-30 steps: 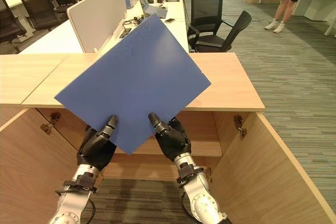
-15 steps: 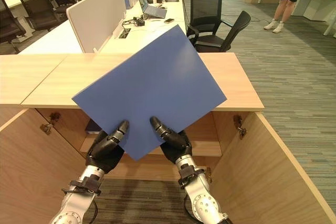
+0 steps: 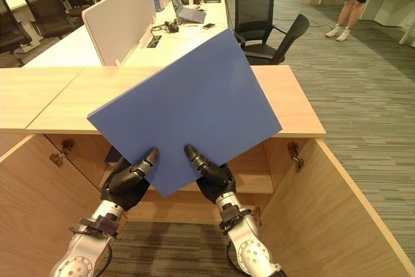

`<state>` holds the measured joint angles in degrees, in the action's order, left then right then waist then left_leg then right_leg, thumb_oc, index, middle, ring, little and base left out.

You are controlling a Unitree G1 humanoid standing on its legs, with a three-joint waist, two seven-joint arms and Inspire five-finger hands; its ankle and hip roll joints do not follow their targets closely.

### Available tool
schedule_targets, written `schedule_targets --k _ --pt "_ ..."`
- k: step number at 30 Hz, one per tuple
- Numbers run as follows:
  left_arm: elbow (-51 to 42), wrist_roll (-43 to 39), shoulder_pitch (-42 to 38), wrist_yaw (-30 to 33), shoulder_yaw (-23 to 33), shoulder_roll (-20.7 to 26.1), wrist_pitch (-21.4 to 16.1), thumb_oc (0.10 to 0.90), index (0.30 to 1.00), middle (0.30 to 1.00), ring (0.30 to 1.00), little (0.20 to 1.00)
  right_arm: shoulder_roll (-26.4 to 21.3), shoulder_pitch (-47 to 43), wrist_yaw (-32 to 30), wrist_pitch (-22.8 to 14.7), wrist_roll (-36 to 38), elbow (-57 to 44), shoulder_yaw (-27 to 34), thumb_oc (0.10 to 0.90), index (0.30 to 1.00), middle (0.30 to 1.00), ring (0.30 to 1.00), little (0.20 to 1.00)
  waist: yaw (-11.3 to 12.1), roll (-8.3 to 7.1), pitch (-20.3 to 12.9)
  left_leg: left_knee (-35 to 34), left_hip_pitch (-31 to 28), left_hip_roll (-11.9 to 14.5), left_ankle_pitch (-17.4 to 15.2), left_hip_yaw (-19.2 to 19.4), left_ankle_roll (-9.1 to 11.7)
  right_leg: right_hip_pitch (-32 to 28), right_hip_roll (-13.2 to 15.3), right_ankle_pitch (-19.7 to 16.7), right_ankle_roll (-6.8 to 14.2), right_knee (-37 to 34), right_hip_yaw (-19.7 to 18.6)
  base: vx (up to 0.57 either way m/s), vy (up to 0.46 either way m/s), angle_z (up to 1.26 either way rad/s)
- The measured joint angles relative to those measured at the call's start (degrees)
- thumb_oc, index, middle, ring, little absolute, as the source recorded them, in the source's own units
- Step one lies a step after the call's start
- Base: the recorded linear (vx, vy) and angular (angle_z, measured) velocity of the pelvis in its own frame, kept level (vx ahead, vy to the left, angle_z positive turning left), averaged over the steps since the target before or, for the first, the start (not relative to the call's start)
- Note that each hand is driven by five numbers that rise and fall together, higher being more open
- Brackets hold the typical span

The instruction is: Put the empty folder in the office cabinet

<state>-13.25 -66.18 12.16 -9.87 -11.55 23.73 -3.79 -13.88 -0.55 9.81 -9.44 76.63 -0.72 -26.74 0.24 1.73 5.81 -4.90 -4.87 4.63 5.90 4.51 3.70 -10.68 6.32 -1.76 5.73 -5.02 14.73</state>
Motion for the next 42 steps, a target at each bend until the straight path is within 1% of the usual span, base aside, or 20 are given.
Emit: schedule_targets --k 18,19,21,26,30,31,32,33,34,35,37,38,39,40,41,42 --pt "0.5 -0.4 0.0 -0.1 0.0 -0.3 0.0 0.4 0.3 0.3 0.3 0.3 0.1 0.0 0.2 -0.1 -0.1 0.0 0.0 0.4 0.3 0.3 0.3 0.3 0.1 -0.14 0.0 0.0 0.0 0.0 0.0 0.0 0.0 0.0 0.0 0.0 0.0 0.0 0.0 0.0 0.0 0.0" --pt "0.5 -0.4 0.0 -0.1 0.0 -0.3 0.0 0.516 0.474 0.474 0.474 0.474 0.0 0.0 0.2 -0.1 -0.1 0.0 0.0 0.4 0.3 0.3 0.3 0.3 0.1 -0.15 0.0 0.0 0.0 0.0 0.0 0.0 0.0 0.0 0.0 0.0 0.0 0.0 0.0 0.0 0.0 0.0" --pt "0.5 -0.4 0.0 -0.1 0.0 -0.3 0.0 0.8 0.9 0.9 0.9 0.9 0.0 0.0 0.2 -0.1 -0.1 0.0 0.0 0.4 0.3 0.3 0.3 0.3 0.1 -0.16 0.0 0.0 0.0 0.0 0.0 0.0 0.0 0.0 0.0 0.0 0.0 0.0 0.0 0.0 0.0 0.0" --pt "1.5 5.3 0.3 -1.4 0.6 -0.2 -0.1 0.8 0.9 0.9 0.9 0.9 -1.7 0.0 -0.4 0.0 -1.3 0.0 0.6 0.4 0.3 0.3 0.3 0.3 0.1 -0.26 0.0 0.0 0.0 0.0 0.0 0.0 0.0 0.0 0.0 0.0 0.0 0.0 0.0 0.0 0.0 0.0" --pt "5.0 9.1 1.9 -2.9 1.6 -0.7 0.0 0.8 0.9 0.9 0.9 0.9 -4.9 0.6 -0.3 2.2 -5.2 -0.8 1.2 0.4 0.3 0.3 0.3 0.3 -0.1 -0.29 0.0 0.0 0.2 0.0 0.0 -0.1 0.0 0.2 -0.1 0.0 0.0 0.0 0.0 0.0 0.0 0.0" --pt "8.0 11.4 3.3 -3.8 2.9 -1.0 0.0 0.8 0.9 0.9 0.9 0.9 -6.7 1.0 -0.1 3.5 -8.3 -0.9 2.1 0.4 0.3 0.3 0.3 0.3 0.0 -0.33 0.0 0.0 0.3 0.1 0.0 -0.1 0.0 0.2 -0.1 0.2 0.3 0.0 0.1 0.0 0.0 0.0" --pt "8.6 12.2 3.6 -4.0 3.1 -1.2 0.0 0.8 0.9 0.9 0.9 0.9 -7.0 1.3 -0.1 3.9 -9.2 -0.9 2.3 0.4 0.3 0.3 0.3 0.3 0.1 -0.33 0.0 0.0 0.3 0.1 0.0 -0.2 0.0 0.2 -0.1 0.2 0.3 0.0 0.1 0.01 0.012 0.04" --pt "9.4 15.3 5.1 -4.6 4.3 -2.5 -0.3 0.8 0.9 0.9 0.9 0.9 -8.2 2.5 0.2 5.1 -11.7 -1.2 3.6 0.4 0.3 0.3 0.3 0.3 0.3 -0.34 0.0 0.0 0.6 0.1 0.0 -0.3 0.0 0.3 -0.1 0.3 0.3 0.0 0.3 -0.01 0.011 0.06" --pt "10.1 17.3 5.9 -4.7 4.8 -2.8 -0.5 0.8 0.9 0.9 0.9 0.9 -8.9 3.2 0.3 5.7 -13.0 -1.3 4.0 0.4 0.3 0.3 0.3 0.3 0.4 -0.34 0.0 0.0 0.7 0.0 0.0 -0.4 0.0 0.4 -0.1 0.3 0.3 0.0 0.4 -0.01 0.011 0.06" --pt "11.8 20.9 7.2 -4.8 5.2 -2.4 -0.9 0.8 0.9 0.9 0.9 0.9 -10.7 4.4 0.6 7.0 -16.0 -1.7 5.0 0.4 0.3 0.3 0.3 0.3 0.7 -0.31 0.0 0.0 0.9 0.0 0.0 -0.5 0.0 0.6 -0.1 0.3 0.3 0.0 0.4 -0.01 0.006 0.04" --pt "14.2 25.3 8.6 -5.5 6.1 -2.0 -1.7 0.8 0.9 0.9 0.9 0.9 -14.1 5.8 1.8 8.2 -21.0 -2.2 7.2 0.4 0.3 0.3 0.3 0.3 1.4 -0.25 0.0 0.0 1.3 0.1 0.0 -0.5 0.0 1.0 0.0 0.5 0.6 -0.1 0.4 0.0 0.0 0.0" --pt "17.5 28.3 10.0 -5.5 7.4 -2.1 -2.4 0.8 0.9 0.9 0.9 0.9 -16.0 6.9 2.2 8.7 -24.6 -2.2 9.1 0.4 0.3 0.3 0.3 0.3 1.5 -0.26 0.0 0.0 1.7 0.0 0.0 -0.6 0.0 1.2 0.0 0.5 0.6 -0.2 0.5 -0.02 -0.004 0.05" --pt "20.9 30.3 10.1 -5.8 8.0 -2.1 -3.7 0.8 0.9 0.9 0.9 0.9 -17.5 7.3 2.4 8.9 -26.7 -2.3 10.2 0.4 0.3 0.3 0.3 0.3 1.5 -0.17 0.0 0.0 1.8 0.0 0.0 -0.8 -0.1 1.3 0.0 0.5 0.6 -0.1 0.7 -0.02 -0.003 0.08" --pt "24.7 32.4 9.7 -5.5 9.0 -2.1 -3.9 0.8 0.9 0.9 0.9 0.9 -18.5 7.7 2.9 9.1 -28.4 -2.3 11.5 0.4 0.3 0.3 0.3 0.3 1.4 -0.07 0.0 0.0 1.9 0.1 0.0 -1.0 -0.1 1.3 0.0 0.5 0.6 -0.2 0.9 -0.01 -0.002 0.08" --pt "31.2 36.4 10.3 -3.6 10.8 -1.7 -3.8 0.8 0.9 0.9 0.9 0.9 -19.2 8.4 4.1 9.3 -30.8 -2.4 13.9 0.4 0.3 0.3 0.3 0.3 1.2 -0.09 0.0 0.0 2.0 0.1 0.0 -1.1 -0.1 1.3 -0.1 0.5 0.6 -0.4 1.0 -0.02 0.001 0.06" --pt "35.3 38.9 9.5 -3.5 11.3 -1.3 -4.9 0.8 0.9 0.9 0.9 0.9 -19.4 8.8 4.8 9.3 -31.9 -2.6 15.1 0.4 0.3 0.3 0.3 0.3 1.0 -0.02 0.0 0.0 2.1 0.1 0.0 -1.2 0.0 1.3 -0.1 0.6 0.6 -0.4 1.1 -0.01 0.002 0.06"
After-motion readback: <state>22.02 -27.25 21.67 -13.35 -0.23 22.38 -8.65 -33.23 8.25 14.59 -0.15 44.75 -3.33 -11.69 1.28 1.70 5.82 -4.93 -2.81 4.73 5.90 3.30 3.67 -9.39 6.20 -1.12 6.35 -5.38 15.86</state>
